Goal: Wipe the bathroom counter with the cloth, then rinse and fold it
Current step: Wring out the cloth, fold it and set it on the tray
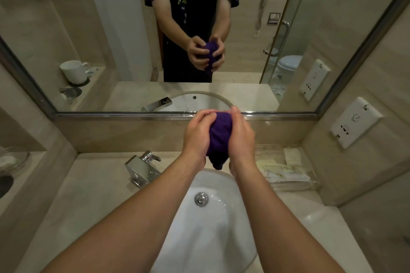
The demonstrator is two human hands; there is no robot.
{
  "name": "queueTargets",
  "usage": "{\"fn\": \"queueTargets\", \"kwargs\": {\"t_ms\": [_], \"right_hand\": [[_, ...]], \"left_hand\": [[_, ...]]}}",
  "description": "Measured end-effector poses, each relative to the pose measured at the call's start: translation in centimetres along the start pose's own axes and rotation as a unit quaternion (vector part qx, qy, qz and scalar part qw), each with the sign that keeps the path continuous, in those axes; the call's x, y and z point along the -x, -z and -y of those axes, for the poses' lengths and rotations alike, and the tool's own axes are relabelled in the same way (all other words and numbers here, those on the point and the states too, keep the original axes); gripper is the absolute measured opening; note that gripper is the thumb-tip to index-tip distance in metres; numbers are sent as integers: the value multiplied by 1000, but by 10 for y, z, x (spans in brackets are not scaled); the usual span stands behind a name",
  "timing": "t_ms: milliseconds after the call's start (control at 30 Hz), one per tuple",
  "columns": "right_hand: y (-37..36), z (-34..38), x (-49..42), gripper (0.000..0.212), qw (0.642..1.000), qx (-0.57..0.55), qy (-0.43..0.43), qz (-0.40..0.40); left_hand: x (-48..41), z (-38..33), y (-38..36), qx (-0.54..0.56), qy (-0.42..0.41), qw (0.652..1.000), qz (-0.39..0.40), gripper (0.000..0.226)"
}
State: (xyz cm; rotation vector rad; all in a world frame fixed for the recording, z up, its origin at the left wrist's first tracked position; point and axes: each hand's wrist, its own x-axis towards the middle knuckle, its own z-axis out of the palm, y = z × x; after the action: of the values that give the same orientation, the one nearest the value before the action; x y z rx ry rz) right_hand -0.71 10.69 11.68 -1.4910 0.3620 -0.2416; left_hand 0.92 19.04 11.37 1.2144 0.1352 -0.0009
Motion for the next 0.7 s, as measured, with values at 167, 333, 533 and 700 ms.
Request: {"fn": "queueTargets", "kwargs": {"t_ms": [167,333,533,700], "right_hand": [[-13,-15,15,41,990,81,18,-113],[-10,-28,10,34,985,151,13,-84],[-8,-43,3,33,979,192,0,-73],[-1,-34,-5,32,973,225,-56,2]], "left_hand": [[-3,7,-5,-150,7,987,-64,50],[-9,25,5,-197,25,973,-115,41],[-15,37,12,-245,60,963,-96,34],[-16,41,18,-238,84,965,-74,39]]}}
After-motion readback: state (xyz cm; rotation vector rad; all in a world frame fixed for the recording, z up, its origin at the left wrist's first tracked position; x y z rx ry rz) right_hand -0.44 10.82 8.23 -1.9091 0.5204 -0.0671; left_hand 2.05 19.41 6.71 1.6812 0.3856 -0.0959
